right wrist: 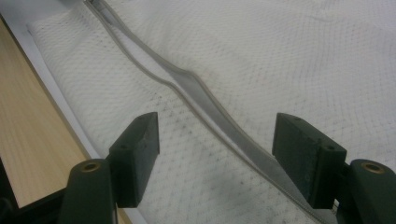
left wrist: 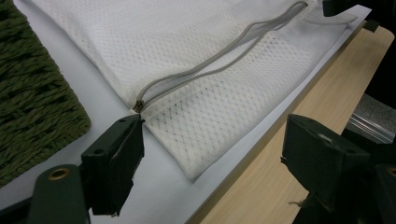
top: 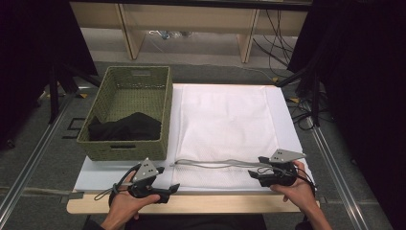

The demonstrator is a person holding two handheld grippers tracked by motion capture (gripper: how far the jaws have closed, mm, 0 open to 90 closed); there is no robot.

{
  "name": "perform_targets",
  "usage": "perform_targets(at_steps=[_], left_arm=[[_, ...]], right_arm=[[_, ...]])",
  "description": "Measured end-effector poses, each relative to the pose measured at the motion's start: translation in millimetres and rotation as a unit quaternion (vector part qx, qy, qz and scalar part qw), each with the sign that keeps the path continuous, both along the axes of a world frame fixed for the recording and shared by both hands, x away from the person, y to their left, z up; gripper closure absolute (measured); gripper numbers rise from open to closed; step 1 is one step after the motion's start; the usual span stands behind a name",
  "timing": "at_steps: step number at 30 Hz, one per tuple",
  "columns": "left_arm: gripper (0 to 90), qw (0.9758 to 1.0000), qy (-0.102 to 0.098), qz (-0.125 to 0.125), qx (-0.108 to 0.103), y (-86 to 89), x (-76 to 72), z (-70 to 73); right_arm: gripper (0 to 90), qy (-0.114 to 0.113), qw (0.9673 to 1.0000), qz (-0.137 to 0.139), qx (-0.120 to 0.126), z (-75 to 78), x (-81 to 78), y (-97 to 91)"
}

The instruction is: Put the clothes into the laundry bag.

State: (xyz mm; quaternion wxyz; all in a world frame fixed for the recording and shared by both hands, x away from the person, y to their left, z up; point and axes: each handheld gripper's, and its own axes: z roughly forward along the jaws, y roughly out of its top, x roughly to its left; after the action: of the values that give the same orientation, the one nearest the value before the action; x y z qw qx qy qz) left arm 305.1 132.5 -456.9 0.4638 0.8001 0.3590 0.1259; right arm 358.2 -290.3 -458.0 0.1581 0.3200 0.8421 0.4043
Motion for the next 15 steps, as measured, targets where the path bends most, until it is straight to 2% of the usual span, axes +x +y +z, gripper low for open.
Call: perform_targets(at_steps=[1,4,6,8,10,15], left_arm=[[20.5,0.9998,-0.002,-0.004,0.019,2.2,0.7,0.5],[20.3,1.0000,0.000,-0.004,0.005,0.5,0.3,-0.3],[20.3,0.9998,-0.002,-0.008,0.020,2.4,1.1,0.6],[20.3,0.9999,-0.002,-0.006,0.011,1.2,0.8,0.4],[20.3,1.0000,-0.007,0.002,0.004,0.4,1.1,0.4],[20.3,0.9999,-0.008,0.001,0.009,2.3,3.8,1.1]], right_arm=[[32.8,0.004,1.0000,-0.001,0.002,-0.2,-0.3,0.4],[32.8,0.000,1.0000,-0.001,-0.001,0.3,-0.2,0.2],[32.8,0.000,1.0000,0.004,0.000,0.1,0.7,0.2],[32.8,0.000,1.0000,0.004,-0.001,0.1,0.7,0.3],[32.8,-0.010,0.9999,0.009,-0.005,-0.1,1.8,-0.1],[34.9,-0.004,1.0000,0.004,-0.005,-0.2,1.6,0.3]])
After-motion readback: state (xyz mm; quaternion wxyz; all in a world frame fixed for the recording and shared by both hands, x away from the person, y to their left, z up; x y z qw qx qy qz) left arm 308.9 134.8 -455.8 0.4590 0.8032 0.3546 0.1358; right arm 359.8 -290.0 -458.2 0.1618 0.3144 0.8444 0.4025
